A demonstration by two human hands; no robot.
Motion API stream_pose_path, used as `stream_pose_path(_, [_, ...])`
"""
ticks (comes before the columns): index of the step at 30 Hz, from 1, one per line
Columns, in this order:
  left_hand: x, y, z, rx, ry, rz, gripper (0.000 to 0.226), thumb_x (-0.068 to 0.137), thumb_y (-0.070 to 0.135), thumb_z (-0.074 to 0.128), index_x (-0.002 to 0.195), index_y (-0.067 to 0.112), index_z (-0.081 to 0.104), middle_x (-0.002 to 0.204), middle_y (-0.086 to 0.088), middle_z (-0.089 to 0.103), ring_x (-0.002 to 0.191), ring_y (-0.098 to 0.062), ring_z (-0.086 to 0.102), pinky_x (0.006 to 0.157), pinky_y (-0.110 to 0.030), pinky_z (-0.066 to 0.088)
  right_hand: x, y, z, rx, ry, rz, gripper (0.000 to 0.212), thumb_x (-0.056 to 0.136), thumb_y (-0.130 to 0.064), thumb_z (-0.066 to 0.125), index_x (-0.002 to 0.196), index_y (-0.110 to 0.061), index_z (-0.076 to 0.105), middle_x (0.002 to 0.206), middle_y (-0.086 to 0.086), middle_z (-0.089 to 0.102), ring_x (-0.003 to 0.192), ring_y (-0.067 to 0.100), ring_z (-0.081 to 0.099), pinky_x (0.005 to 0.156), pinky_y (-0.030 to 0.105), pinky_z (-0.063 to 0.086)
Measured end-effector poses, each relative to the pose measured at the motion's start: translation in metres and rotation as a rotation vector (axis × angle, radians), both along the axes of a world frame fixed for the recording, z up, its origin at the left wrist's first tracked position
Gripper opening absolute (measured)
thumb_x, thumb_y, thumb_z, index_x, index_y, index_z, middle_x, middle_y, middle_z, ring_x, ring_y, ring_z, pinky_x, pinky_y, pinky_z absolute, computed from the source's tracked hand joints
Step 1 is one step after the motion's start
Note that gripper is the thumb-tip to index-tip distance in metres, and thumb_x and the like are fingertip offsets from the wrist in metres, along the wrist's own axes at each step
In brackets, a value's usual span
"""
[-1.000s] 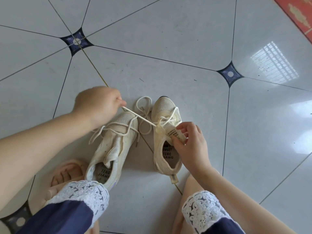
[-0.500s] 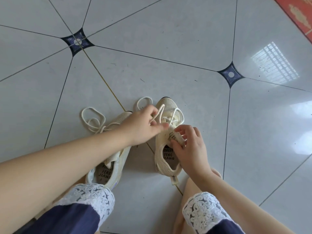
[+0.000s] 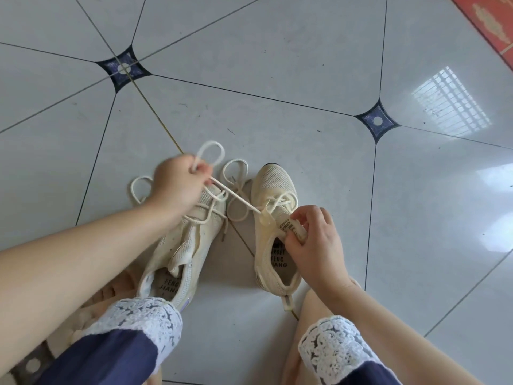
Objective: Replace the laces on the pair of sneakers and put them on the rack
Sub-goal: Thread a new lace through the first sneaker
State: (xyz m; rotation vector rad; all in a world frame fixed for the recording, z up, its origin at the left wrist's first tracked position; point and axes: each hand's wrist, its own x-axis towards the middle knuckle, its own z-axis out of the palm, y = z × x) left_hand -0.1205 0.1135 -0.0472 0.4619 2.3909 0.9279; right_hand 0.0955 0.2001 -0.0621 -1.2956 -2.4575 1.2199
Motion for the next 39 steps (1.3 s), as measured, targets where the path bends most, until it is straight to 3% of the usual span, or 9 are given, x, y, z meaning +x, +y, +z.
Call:
stream_pose_path(5, [-0.018, -0.007, 0.017, 0.101, -0.071, 0.050, 0.024, 0.091, 0.012, 0.052, 0.070, 0.022, 0.053, 0.069, 0.003, 0.059, 0.060, -0.011, 0.051, 0.067, -0.027, 0.045, 0.005, 0.000, -0.001, 0.013, -0.030, 0.006, 0.032, 0.077, -0.009, 0.065, 0.093, -0.029, 0.045, 0.089, -0.023, 0.037, 0.081, -0.012, 0.043, 0.066, 0.001, 0.035])
stream_pose_path(9, [0.024, 0.006, 0.017, 0.027, -0.232, -0.354, 0.009, 0.090, 0.022, 0.055, 0.083, 0.018, 0.057, 0.086, -0.005, 0.064, 0.075, -0.021, 0.057, 0.070, -0.030, 0.046, 0.004, -0.003, 0.000, 0.021, -0.010, -0.005, 0.029, 0.077, -0.013, 0.067, 0.093, -0.028, 0.048, 0.089, -0.023, 0.039, 0.079, -0.011, 0.045, 0.067, 0.000, 0.035])
stream_pose_path(12, [0.053, 0.015, 0.009, -0.066, -0.188, -0.584, 0.031, 0.076, 0.042, 0.068, 0.087, 0.020, 0.049, 0.086, 0.010, 0.057, 0.077, -0.009, 0.054, 0.063, -0.017, 0.038, 0.004, -0.003, -0.001, 0.037, -0.003, -0.015, 0.025, 0.077, -0.013, 0.069, 0.096, -0.021, 0.054, 0.089, -0.023, 0.039, 0.076, -0.007, 0.046, 0.066, -0.002, 0.033])
stream_pose_path(19, [0.059, 0.032, 0.002, 0.005, -0.038, -0.531, 0.016, 0.081, 0.021, 0.068, 0.075, 0.020, 0.053, 0.065, 0.014, 0.051, 0.056, 0.002, 0.044, 0.050, -0.012, 0.031, 0.003, -0.002, 0.001, 0.039, -0.026, -0.009, 0.025, 0.078, -0.013, 0.067, 0.096, -0.021, 0.053, 0.089, -0.019, 0.039, 0.078, -0.009, 0.044, 0.068, 0.000, 0.034])
stream_pose_path(25, [0.027, 0.002, 0.003, 0.020, -0.186, -0.350, 0.030, 0.077, 0.006, 0.066, 0.056, 0.023, 0.054, 0.052, 0.011, 0.052, 0.051, 0.001, 0.046, 0.048, -0.008, 0.033, 0.007, 0.002, 0.002, 0.047, -0.036, -0.026, 0.031, 0.077, -0.010, 0.067, 0.093, -0.028, 0.046, 0.090, -0.016, 0.040, 0.083, -0.018, 0.041, 0.068, 0.001, 0.035])
stream_pose_path(29, [0.017, -0.015, 0.015, -0.263, -0.176, -0.967, 0.012, 0.073, 0.021, 0.073, 0.084, 0.026, 0.070, 0.077, 0.012, 0.062, 0.078, -0.008, 0.059, 0.066, -0.022, 0.043, 0.009, 0.002, 0.003, 0.039, -0.039, -0.030, 0.028, 0.076, -0.014, 0.068, 0.094, -0.027, 0.050, 0.088, -0.020, 0.040, 0.082, -0.012, 0.045, 0.069, 0.001, 0.035])
stream_pose_path(33, [0.023, -0.012, 0.021, -0.599, 0.110, -1.512, 0.057, 0.067, 0.052, 0.067, 0.120, 0.033, 0.053, 0.124, 0.020, 0.042, 0.110, -0.010, 0.049, 0.076, -0.025, 0.039, 0.006, 0.001, 0.004, 0.044, -0.054, -0.011, 0.025, 0.077, -0.017, 0.066, 0.096, -0.026, 0.052, 0.090, -0.019, 0.041, 0.076, 0.002, 0.048, 0.066, 0.004, 0.038])
stream_pose_path(36, [0.020, 0.004, 0.021, -0.367, 0.070, -1.254, 0.038, 0.081, 0.015, 0.057, 0.116, 0.028, 0.059, 0.128, 0.014, 0.043, 0.116, -0.013, 0.045, 0.090, -0.026, 0.038, 0.005, 0.001, 0.005, 0.045, -0.058, -0.010, 0.025, 0.076, -0.015, 0.066, 0.096, -0.025, 0.053, 0.093, -0.015, 0.044, 0.079, 0.007, 0.049, 0.063, 0.008, 0.038])
stream_pose_path(39, [0.022, 0.020, 0.009, -0.216, -0.022, -0.858, 0.036, 0.083, 0.000, 0.045, 0.107, 0.023, 0.059, 0.096, 0.012, 0.049, 0.095, -0.013, 0.050, 0.080, -0.025, 0.038, 0.004, 0.000, 0.006, 0.035, -0.065, -0.009, 0.026, 0.076, -0.014, 0.065, 0.097, -0.024, 0.054, 0.094, -0.014, 0.045, 0.081, 0.008, 0.050, 0.061, 0.008, 0.037])
